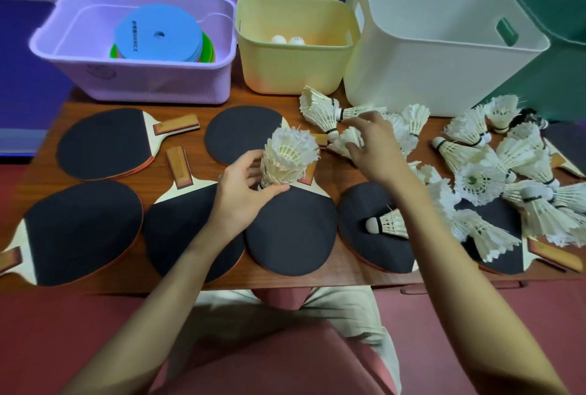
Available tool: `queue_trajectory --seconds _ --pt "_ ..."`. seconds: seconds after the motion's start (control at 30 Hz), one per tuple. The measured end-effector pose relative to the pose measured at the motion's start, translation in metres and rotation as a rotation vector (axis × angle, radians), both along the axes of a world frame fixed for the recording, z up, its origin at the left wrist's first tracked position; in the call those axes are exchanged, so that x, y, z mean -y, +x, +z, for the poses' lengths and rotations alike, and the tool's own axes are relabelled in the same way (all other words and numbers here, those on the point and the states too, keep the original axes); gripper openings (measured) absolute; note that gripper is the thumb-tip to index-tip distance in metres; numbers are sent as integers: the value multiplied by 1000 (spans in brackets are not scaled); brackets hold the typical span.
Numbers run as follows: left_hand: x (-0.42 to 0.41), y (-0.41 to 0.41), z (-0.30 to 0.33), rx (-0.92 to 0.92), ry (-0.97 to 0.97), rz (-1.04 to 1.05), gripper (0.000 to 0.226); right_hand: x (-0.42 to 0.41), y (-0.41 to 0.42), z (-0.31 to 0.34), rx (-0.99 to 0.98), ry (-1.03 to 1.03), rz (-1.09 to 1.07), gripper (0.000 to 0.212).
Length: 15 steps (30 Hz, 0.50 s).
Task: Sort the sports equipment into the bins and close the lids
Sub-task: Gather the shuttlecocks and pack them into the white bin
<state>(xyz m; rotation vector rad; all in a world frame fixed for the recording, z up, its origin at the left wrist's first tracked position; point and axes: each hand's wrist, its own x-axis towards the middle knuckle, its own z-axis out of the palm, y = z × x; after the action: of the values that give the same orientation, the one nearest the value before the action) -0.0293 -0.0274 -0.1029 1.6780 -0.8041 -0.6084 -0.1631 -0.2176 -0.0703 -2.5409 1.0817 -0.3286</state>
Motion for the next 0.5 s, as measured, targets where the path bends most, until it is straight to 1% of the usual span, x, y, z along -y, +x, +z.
queue_trajectory --seconds 0.07,0.1,0.23,0.3,0.37,0.43,0.5 --pt "2 1 2 -25 -18 -4 53 9 5 -4 -202 -114 87 46" --pt "3 1 2 -33 -26 -8 52 12 8 -6 -262 -157 126 44" --pt "5 3 5 -33 -37 -24 52 16 19 -5 -424 -254 231 24" --pt "5 4 5 -24 -42 -25 53 12 22 2 -477 -296 274 19" --pt "3 5 6 -10 -51 -22 54 9 22 9 -517 -301 295 19" --pt "2 6 8 10 -58 -20 56 8 20 16 -514 -250 278 19" --pt "0 7 11 30 -66 -22 58 8 14 23 -475 -150 266 14"
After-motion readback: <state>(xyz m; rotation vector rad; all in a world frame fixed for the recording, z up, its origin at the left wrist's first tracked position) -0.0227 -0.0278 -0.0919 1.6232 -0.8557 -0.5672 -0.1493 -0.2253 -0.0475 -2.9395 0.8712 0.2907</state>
